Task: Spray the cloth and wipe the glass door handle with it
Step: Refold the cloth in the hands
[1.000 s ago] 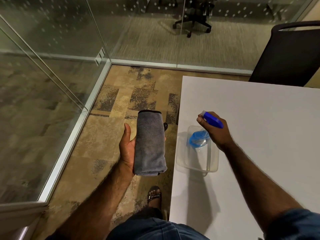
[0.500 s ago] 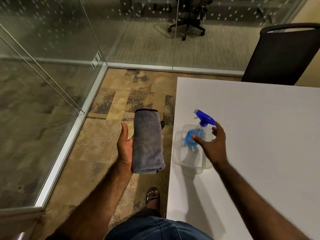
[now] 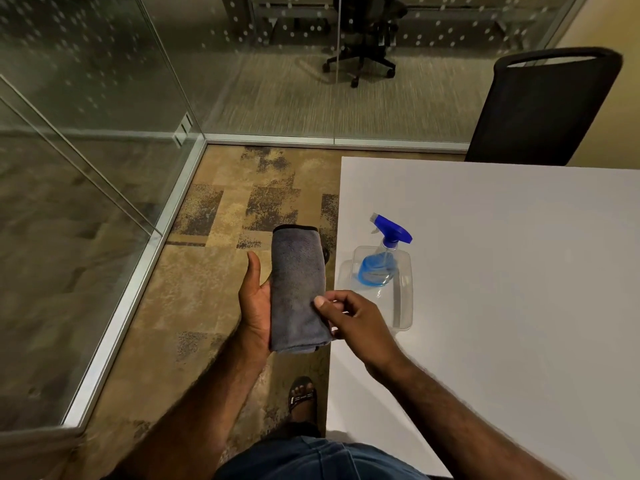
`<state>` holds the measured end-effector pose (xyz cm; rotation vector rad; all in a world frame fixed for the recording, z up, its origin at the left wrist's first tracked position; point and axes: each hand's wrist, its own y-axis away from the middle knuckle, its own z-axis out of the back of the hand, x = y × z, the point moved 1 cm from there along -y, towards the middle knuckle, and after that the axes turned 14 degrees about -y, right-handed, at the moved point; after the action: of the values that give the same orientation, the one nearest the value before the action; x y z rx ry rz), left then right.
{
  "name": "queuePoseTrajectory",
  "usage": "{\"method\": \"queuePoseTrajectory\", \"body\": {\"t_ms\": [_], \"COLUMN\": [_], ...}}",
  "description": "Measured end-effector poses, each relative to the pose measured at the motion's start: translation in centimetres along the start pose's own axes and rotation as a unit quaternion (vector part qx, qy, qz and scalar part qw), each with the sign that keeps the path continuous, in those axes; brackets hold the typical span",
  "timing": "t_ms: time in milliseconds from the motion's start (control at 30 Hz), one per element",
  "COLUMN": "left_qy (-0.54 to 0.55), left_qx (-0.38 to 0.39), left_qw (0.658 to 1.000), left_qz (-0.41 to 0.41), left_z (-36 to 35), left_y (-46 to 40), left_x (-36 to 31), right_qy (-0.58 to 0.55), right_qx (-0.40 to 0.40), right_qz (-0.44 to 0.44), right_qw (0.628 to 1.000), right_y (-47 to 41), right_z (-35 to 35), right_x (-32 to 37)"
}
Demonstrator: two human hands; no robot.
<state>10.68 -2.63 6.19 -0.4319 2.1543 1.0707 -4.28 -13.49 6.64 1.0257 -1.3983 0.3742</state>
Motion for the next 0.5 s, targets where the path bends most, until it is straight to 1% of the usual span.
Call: {"method": "queuePoseTrajectory", "body": {"t_ms": [100,233,300,367,500], "left_qy": [0.001,0.009,0.019,0.028,0.018], "left_qx": [-0.004,0.003,0.019,0.024,0.024], "left_qw": [1.0,1.0,0.999,0.999,0.999], "left_qz": [-0.008,-0.02,-0.018,-0.017,-0.033], "left_z": [-0.1,-0.2,-0.1,0.1,0.5], "left_y": [0.5,1.0,1.2,1.4,1.3], "left_x": [0.0,0.0,0.1,0.4,1.0], "right_qy": [-0.036,-0.141,-0.156,-0.15,-0.075], "right_qx": [-0.006,0.034,0.038,0.027,0.035], "right_qz": [-0.027,-0.113,-0.13,-0.111,-0.032], "right_qw": [0.999,0.983,0.978,0.982,0.996], "right_y": [0.0,0.0,-0.2,-0.3,-0.8], "right_z": [-0.4,-0.7,-0.6,-0.5,-0.1], "right_x": [0.7,1.7,1.9,2.3,3.9]}}
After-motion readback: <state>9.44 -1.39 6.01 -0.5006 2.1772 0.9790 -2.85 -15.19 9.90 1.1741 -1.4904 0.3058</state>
